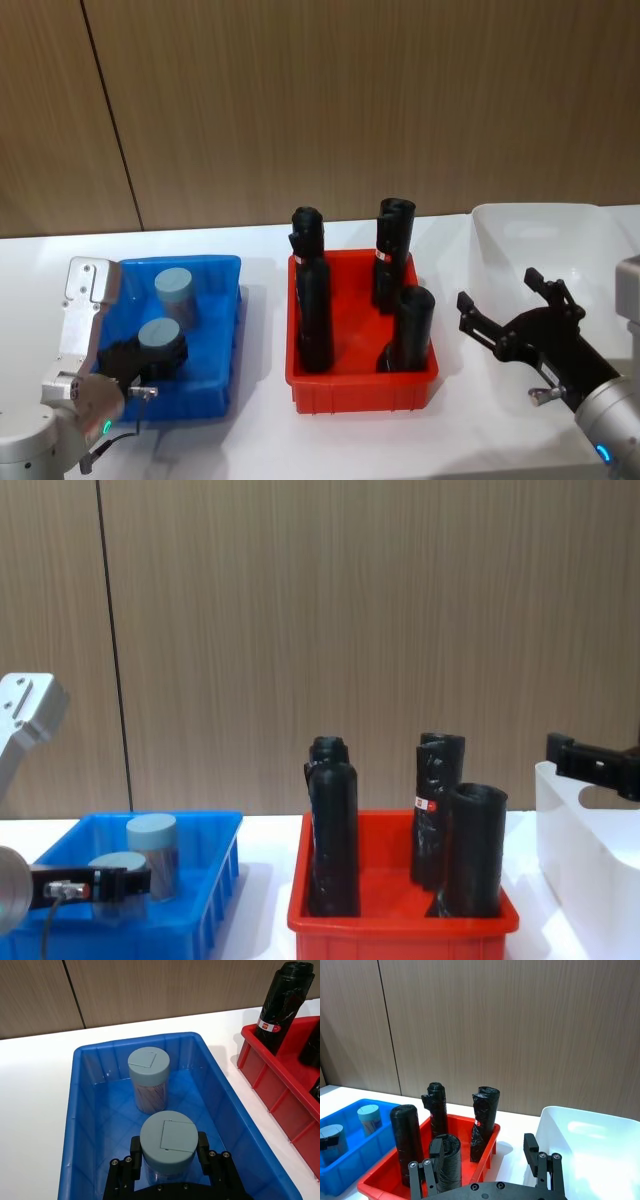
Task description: Pick the cotton swabs from the blue box and place them into the white box.
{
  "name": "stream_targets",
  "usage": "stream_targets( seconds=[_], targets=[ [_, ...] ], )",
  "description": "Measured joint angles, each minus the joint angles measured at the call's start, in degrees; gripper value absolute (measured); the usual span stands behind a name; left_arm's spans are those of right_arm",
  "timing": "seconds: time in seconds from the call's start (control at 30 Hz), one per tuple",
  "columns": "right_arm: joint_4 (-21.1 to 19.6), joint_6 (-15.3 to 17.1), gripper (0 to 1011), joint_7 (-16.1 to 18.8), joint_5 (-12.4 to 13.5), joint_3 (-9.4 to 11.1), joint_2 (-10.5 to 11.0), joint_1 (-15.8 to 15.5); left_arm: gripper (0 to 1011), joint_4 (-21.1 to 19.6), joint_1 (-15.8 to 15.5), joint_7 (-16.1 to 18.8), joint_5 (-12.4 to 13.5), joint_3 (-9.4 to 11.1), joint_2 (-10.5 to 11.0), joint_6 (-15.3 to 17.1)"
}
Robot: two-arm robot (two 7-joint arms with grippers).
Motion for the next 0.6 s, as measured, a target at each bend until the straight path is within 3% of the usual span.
stream_targets(
  seconds=[0.3,0.6],
  targets=[
    [0.0,0.0,1002,0.0,0.0,0.0,0.0,0.0,657,-0.96,0.71,-0.13,0.81,-0.07,0.25,-1.17],
    [0.0,0.0,1002,0.0,0.0,0.0,0.0,0.0,657,-5.48,2.66,-1.71,2.37,-0.36,1.7,-3.61]
  ],
)
